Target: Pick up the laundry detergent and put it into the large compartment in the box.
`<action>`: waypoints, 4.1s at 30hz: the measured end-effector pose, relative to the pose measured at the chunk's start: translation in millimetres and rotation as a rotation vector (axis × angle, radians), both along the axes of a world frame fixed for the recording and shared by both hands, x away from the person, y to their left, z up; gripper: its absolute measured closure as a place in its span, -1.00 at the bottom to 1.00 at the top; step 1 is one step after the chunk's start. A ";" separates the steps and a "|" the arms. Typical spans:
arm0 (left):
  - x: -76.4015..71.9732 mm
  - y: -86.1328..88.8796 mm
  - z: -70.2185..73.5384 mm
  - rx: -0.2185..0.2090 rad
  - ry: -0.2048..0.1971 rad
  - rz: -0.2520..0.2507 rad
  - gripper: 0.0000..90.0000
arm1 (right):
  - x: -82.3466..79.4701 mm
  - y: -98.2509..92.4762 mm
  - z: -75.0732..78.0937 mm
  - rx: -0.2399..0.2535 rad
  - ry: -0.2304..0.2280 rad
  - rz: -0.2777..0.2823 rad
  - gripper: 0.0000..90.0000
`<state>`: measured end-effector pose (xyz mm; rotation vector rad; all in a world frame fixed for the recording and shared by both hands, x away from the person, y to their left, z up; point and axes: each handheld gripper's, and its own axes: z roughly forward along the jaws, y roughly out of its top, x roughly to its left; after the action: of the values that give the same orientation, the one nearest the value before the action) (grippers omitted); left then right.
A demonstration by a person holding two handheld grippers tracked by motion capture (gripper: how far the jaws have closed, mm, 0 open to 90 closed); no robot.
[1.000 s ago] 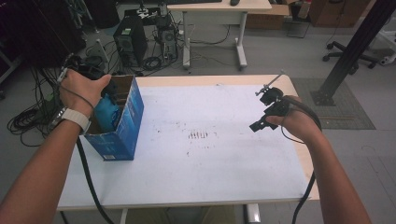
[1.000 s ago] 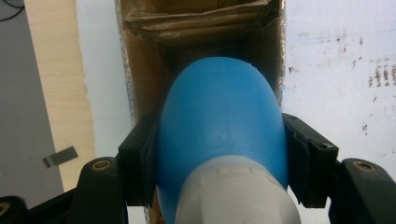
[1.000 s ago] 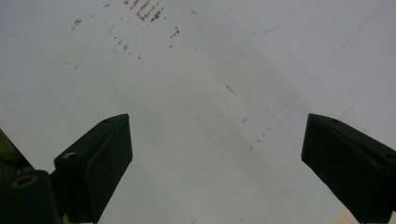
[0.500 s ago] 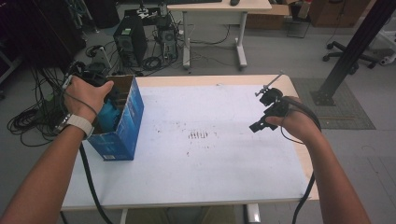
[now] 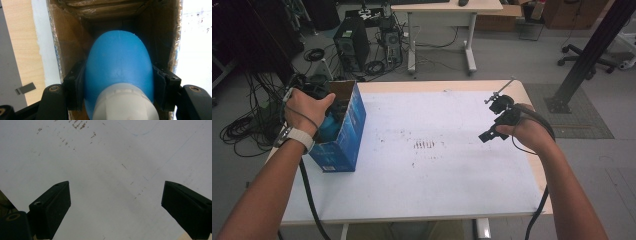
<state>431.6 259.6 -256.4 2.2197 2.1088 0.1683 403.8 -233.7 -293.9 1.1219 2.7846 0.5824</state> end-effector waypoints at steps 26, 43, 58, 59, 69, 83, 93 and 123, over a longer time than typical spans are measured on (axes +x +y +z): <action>-2.4 4.9 -15.5 -0.003 -0.008 -0.008 -0.17 | 0.4 4.7 -2.1 -0.004 0.005 0.004 -0.80; -0.6 9.0 -17.6 -0.011 -0.004 -0.017 -0.20 | -0.5 4.5 -4.6 -0.002 0.011 0.004 -0.80; 0.7 9.6 -20.4 -0.017 0.008 -0.025 -0.37 | -0.6 3.6 -5.6 -0.003 0.013 0.003 -0.81; 0.7 10.0 -20.3 -0.019 0.007 -0.023 -0.37 | -0.6 3.6 -5.6 -0.003 0.013 0.003 -0.81; 0.4 9.9 -20.8 -0.030 0.014 -0.039 -0.47 | -1.9 2.5 -6.2 -0.002 0.013 0.001 -0.81; -2.1 11.4 -16.3 -0.048 0.006 -0.050 -0.48 | -3.2 2.0 -5.7 0.001 0.011 0.000 -0.80; -3.4 10.9 -10.5 -0.043 -0.001 -0.053 -0.51 | -4.1 1.7 -5.7 0.003 0.009 0.000 -0.80; -7.6 11.7 2.4 -0.047 -0.006 -0.090 -0.74 | -6.9 0.4 -1.7 0.003 0.001 0.002 -0.80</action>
<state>424.0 271.3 -253.9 2.2790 1.9832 0.1186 396.9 -233.3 -295.5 1.1211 2.7870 0.5863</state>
